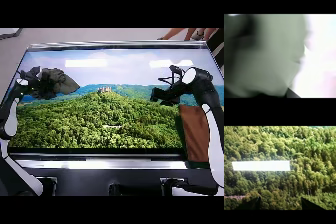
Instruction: Fold the shirts.
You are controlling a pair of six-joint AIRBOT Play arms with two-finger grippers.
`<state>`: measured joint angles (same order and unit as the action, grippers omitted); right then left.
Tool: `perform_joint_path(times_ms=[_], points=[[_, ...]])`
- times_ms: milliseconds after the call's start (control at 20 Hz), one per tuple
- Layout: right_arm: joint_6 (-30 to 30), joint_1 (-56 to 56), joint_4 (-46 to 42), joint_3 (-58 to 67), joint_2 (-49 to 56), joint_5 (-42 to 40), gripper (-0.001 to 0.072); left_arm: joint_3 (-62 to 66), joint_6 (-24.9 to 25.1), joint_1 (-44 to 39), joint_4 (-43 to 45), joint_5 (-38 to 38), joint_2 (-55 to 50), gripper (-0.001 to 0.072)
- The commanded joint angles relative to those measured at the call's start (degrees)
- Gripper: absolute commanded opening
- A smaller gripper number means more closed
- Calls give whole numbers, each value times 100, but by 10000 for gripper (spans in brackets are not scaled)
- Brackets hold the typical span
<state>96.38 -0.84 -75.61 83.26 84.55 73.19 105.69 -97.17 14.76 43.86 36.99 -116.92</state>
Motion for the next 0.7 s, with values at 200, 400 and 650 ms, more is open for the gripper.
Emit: perform_joint_path(times_ms=[200,400,650], points=[[-278,-7,-1051,4,-573,35,602,2,2608,-398,-487,638,2533,32],[-278,-7,-1121,4,-1392,52,602,-4,2367,-1394,636,1915,3825,32],[-280,-7,-1224,4,-2500,330,603,-26,1611,-3049,1705,3152,4312,33]])
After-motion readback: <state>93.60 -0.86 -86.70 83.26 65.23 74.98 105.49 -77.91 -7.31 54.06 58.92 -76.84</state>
